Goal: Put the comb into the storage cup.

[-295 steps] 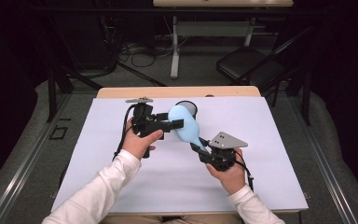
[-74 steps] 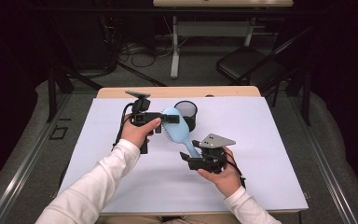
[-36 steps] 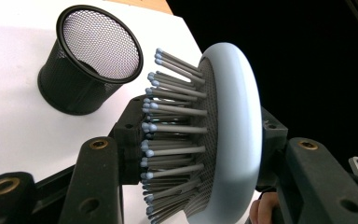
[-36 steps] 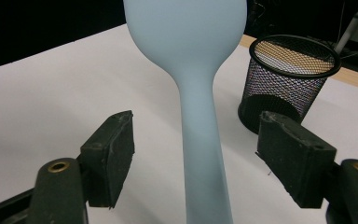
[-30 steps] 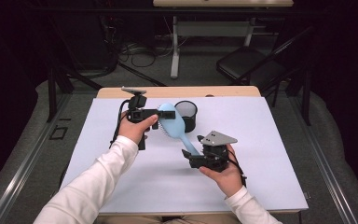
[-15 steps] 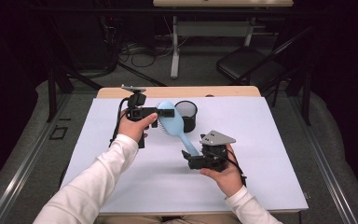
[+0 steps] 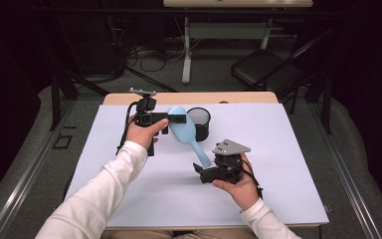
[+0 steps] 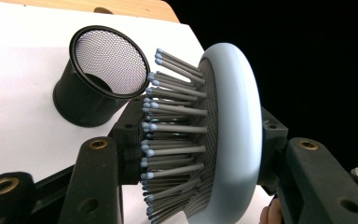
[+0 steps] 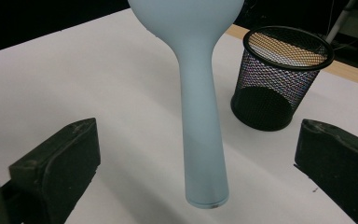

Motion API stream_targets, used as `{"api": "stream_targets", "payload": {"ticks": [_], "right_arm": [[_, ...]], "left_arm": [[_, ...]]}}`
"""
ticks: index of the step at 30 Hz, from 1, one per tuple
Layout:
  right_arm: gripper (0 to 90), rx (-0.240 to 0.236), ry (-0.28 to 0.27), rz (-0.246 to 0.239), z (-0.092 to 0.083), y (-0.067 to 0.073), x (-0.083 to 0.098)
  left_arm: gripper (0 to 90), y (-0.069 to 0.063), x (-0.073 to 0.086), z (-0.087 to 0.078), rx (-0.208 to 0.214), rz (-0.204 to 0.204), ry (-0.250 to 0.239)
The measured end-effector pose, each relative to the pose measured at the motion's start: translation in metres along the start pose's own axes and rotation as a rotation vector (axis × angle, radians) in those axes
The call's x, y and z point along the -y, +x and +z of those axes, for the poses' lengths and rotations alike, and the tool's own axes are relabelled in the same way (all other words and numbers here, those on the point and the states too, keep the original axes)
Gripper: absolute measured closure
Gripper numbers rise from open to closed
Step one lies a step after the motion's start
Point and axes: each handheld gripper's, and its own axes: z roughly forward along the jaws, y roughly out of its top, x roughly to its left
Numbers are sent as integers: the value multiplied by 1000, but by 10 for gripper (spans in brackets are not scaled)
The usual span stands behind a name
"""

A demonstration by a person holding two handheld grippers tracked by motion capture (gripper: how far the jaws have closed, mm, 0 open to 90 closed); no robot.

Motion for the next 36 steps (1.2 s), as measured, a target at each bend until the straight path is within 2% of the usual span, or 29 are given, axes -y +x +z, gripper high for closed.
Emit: {"api": "stream_targets", "payload": {"ticks": [9, 19, 24, 36], "right_arm": [[0, 1, 0, 3, -1, 0, 0], [0, 6, -2, 3, -1, 0, 0], [0, 1, -7, -4, -2, -1, -1], [0, 6, -10, 0, -3, -1, -1]], "left_arm": [[501, -2, -2, -3, -2, 5, -29], [501, -4, -5, -4, -17, 39, -44], [502, -4, -7, -5, -23, 44, -65], [502, -5, -12, -8, -46, 88, -107]]}}
